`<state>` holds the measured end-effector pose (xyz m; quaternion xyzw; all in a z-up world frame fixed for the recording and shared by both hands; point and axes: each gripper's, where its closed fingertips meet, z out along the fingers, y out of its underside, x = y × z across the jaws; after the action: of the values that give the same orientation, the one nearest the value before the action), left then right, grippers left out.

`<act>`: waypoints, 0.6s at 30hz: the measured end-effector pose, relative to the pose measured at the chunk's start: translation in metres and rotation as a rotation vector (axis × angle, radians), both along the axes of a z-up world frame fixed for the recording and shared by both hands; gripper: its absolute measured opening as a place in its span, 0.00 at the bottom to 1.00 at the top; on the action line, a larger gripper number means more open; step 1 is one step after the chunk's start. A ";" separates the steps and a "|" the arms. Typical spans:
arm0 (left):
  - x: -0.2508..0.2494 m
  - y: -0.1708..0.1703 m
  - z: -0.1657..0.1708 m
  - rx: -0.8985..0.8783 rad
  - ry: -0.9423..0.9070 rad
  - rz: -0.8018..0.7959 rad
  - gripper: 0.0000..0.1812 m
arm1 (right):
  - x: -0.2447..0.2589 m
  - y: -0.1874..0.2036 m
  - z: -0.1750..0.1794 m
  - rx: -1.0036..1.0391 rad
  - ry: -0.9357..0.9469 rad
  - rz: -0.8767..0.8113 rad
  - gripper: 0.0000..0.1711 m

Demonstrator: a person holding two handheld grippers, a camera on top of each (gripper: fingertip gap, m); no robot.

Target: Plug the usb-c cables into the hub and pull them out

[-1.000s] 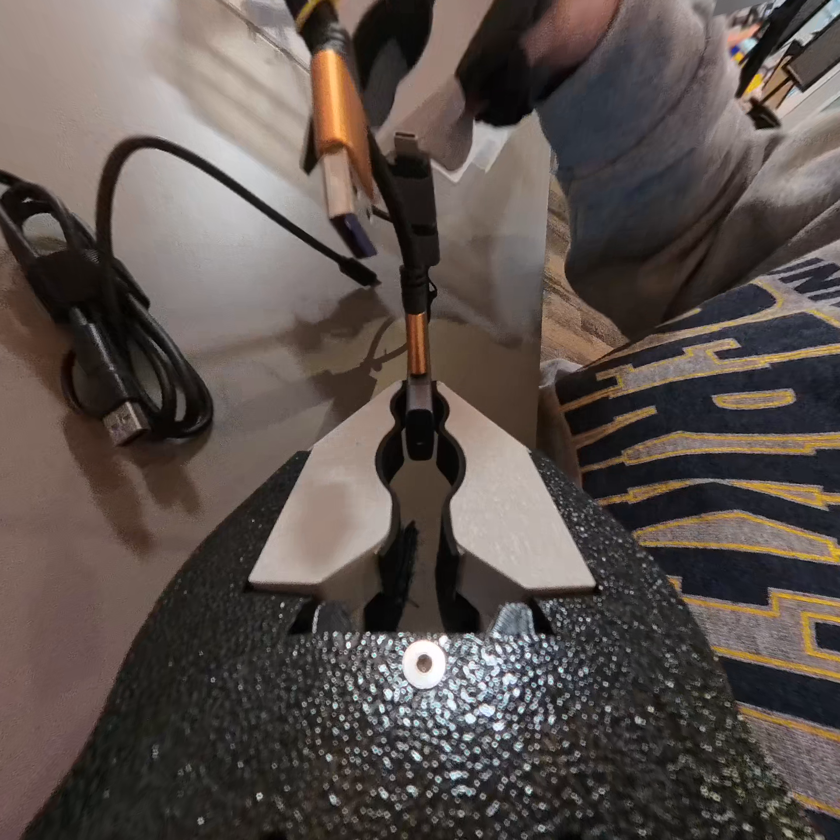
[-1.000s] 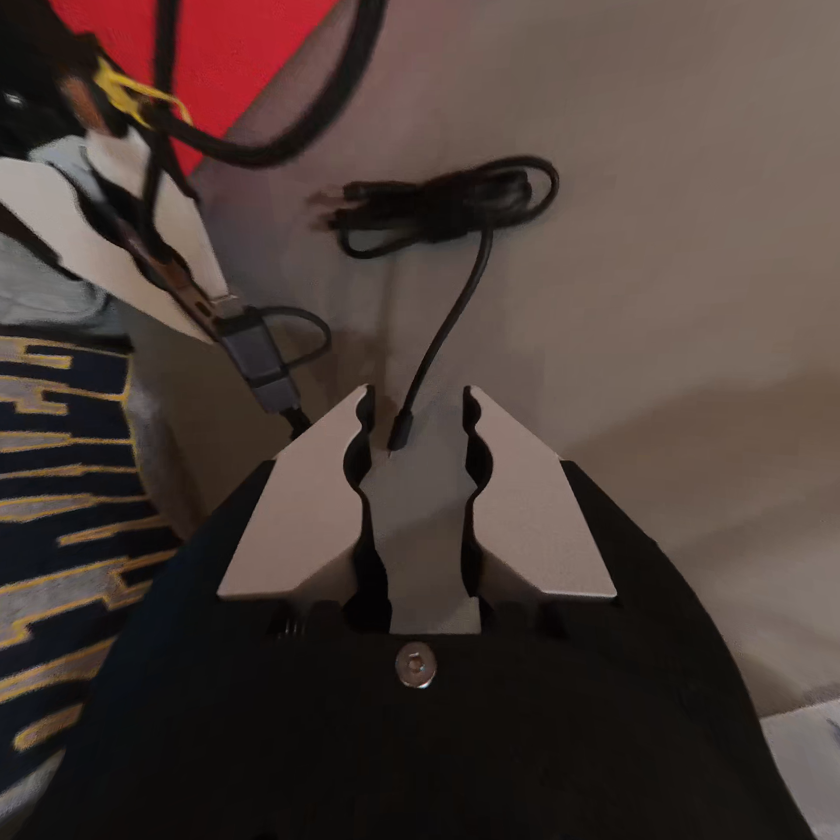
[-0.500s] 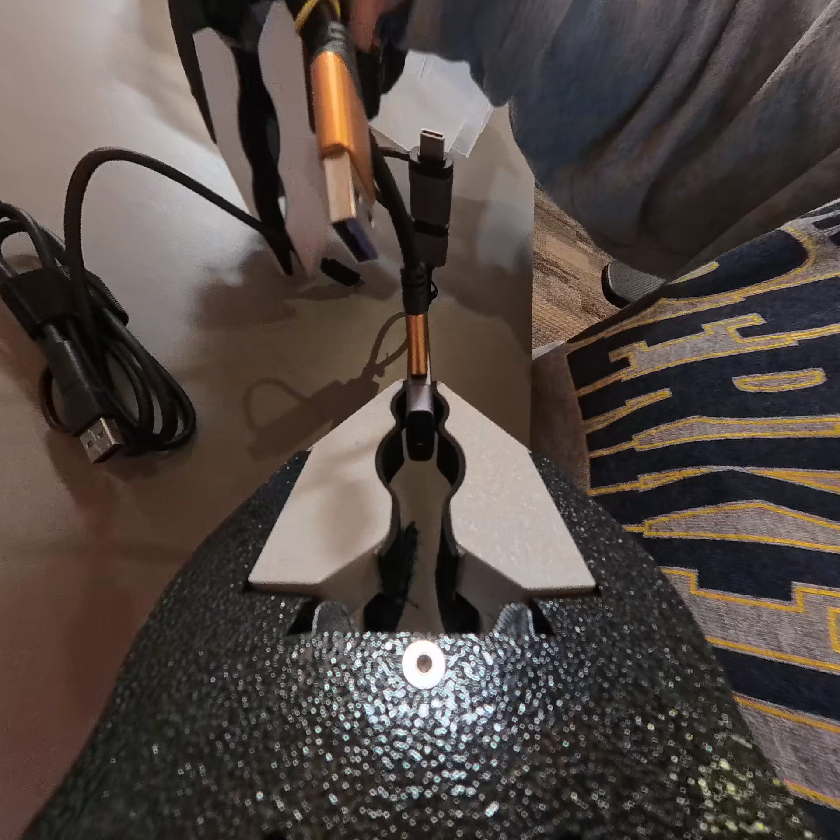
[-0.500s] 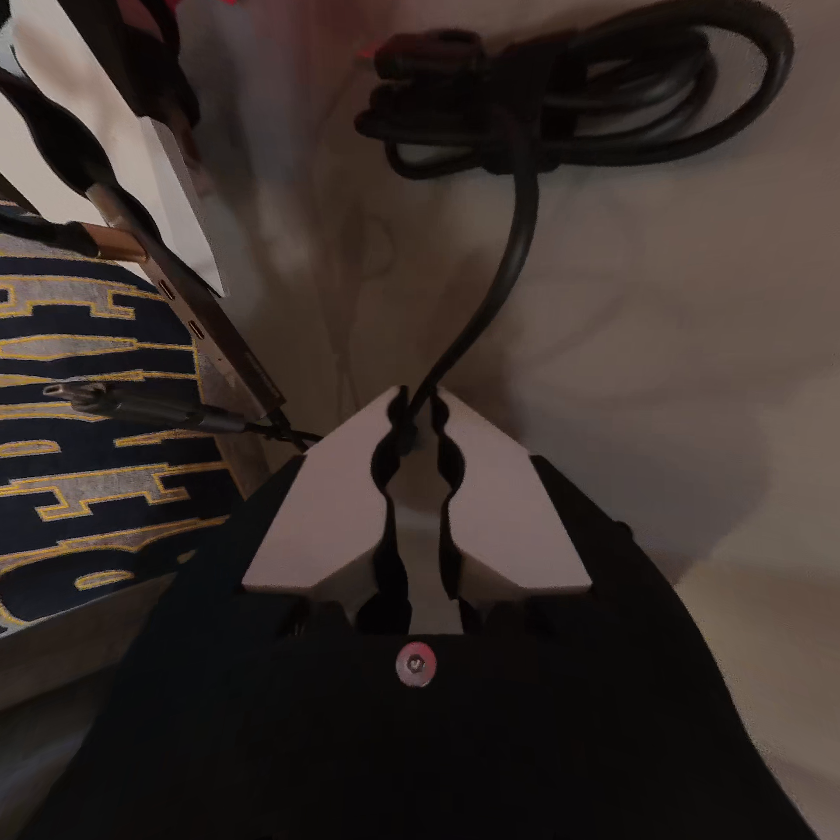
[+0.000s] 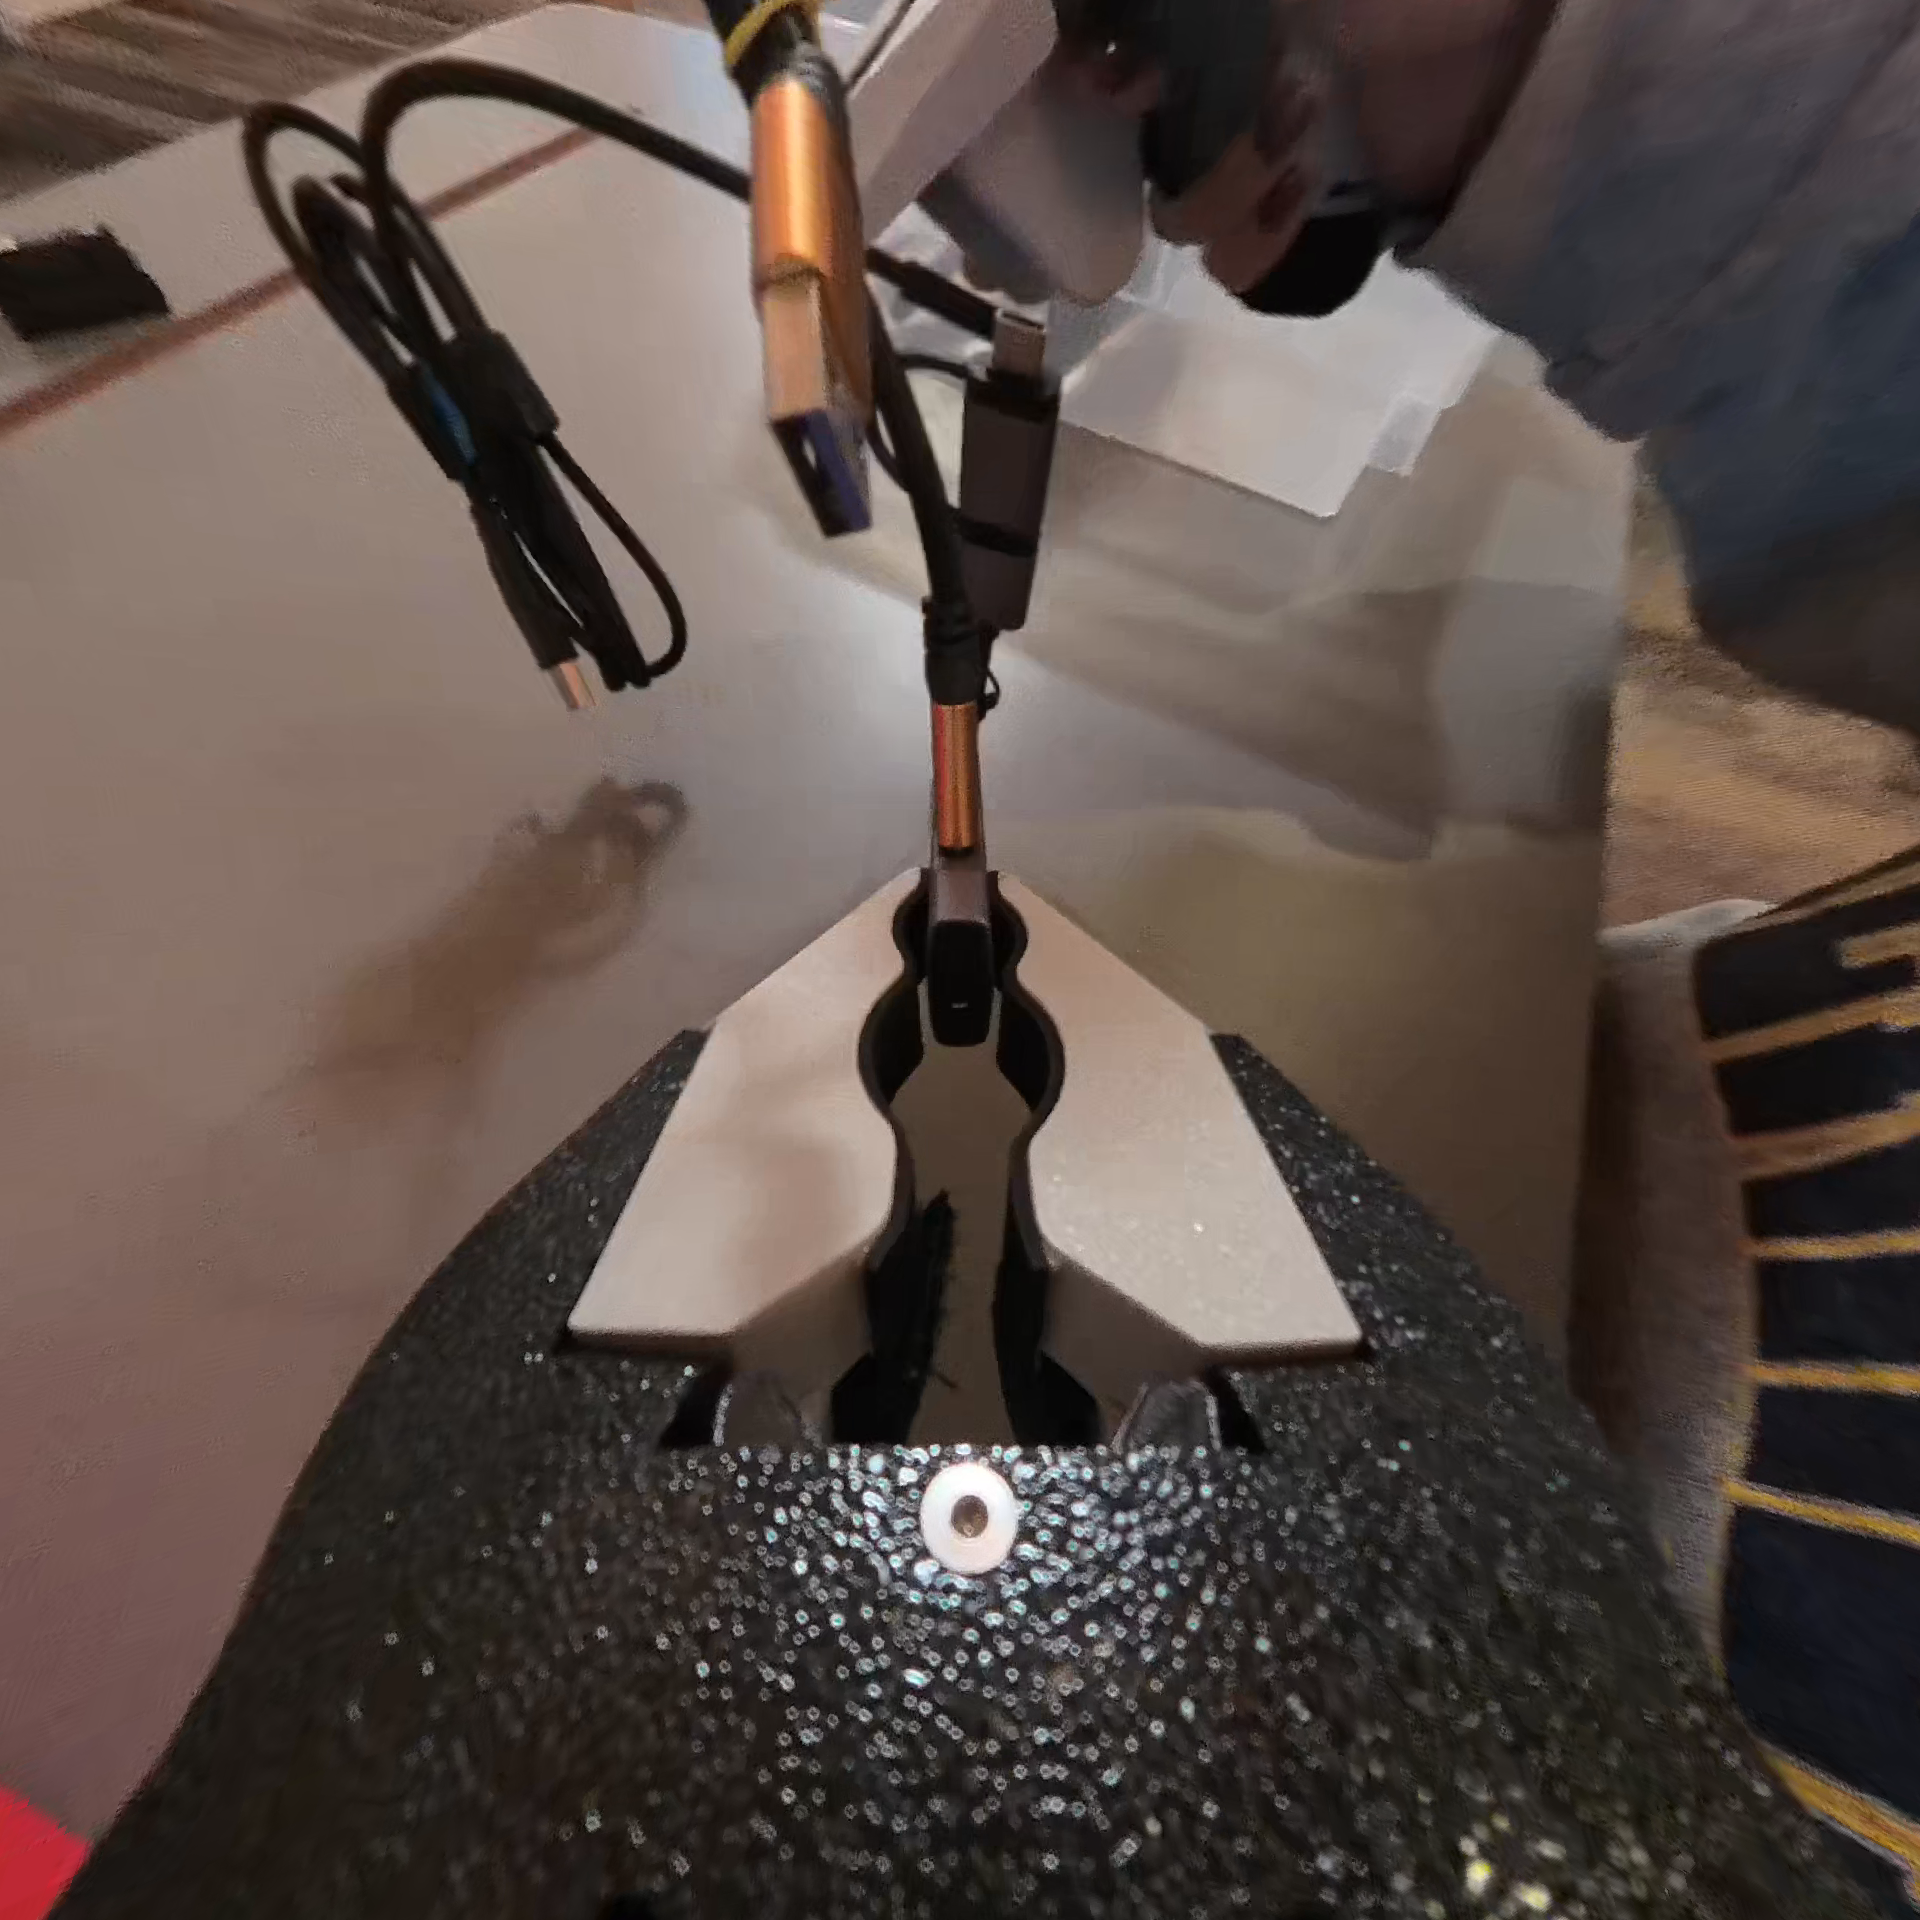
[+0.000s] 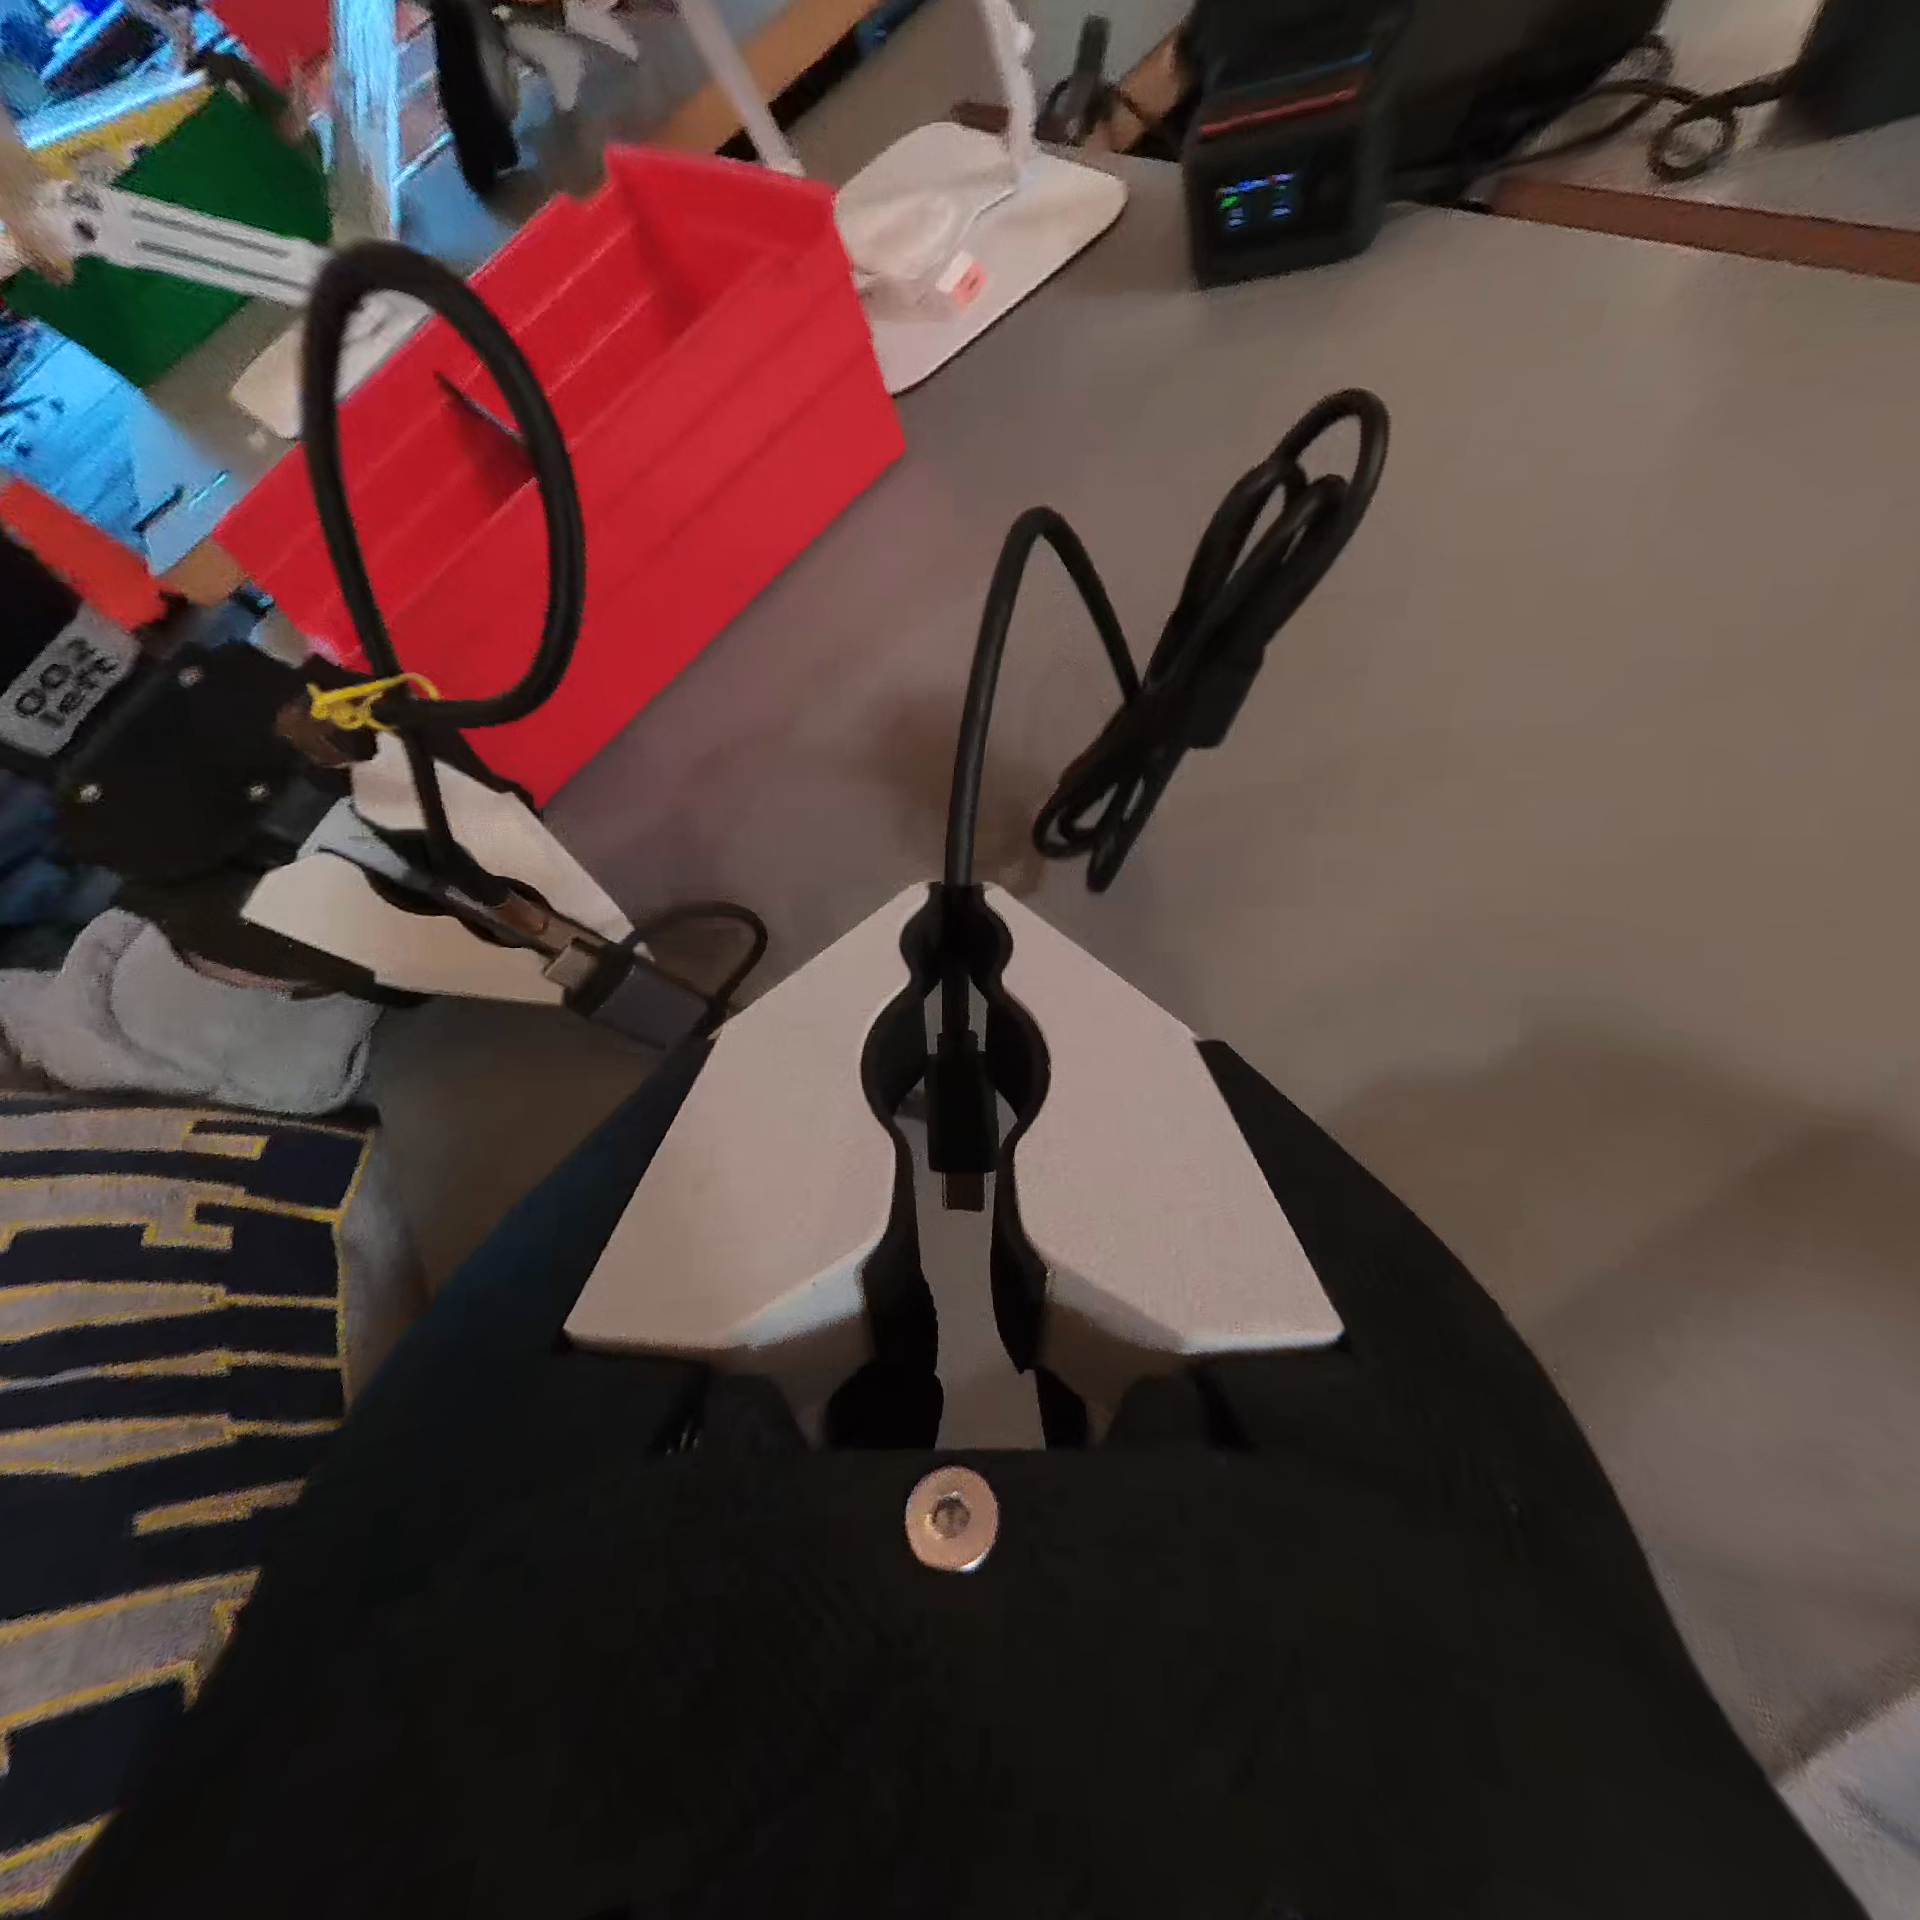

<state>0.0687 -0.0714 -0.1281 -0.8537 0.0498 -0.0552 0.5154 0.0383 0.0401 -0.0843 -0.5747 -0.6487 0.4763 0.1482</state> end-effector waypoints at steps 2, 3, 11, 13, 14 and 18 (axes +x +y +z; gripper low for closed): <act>-0.004 0.003 0.001 0.007 0.041 0.027 0.03 | 0.006 0.008 -0.009 0.006 -0.042 -0.051 0.01; -0.006 0.005 0.001 0.008 0.046 0.041 0.03 | 0.010 0.007 -0.016 0.002 -0.071 -0.061 0.01; -0.026 0.027 0.004 0.036 0.000 0.124 0.03 | 0.036 -0.044 -0.041 -0.097 -0.155 0.037 0.01; -0.025 0.033 0.007 0.061 -0.005 0.115 0.03 | 0.040 -0.054 -0.050 -0.094 -0.174 0.074 0.01; -0.025 0.035 0.009 0.067 0.003 0.111 0.03 | 0.042 -0.058 -0.055 -0.096 -0.186 0.092 0.01; -0.020 0.040 0.014 0.085 0.000 0.075 0.03 | 0.047 -0.073 -0.071 -0.155 -0.229 0.151 0.02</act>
<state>0.0492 -0.0315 -0.1145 -0.8323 0.0202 -0.0338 0.5530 0.0852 -0.0326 -0.1550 -0.5845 -0.6641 0.4661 -0.0077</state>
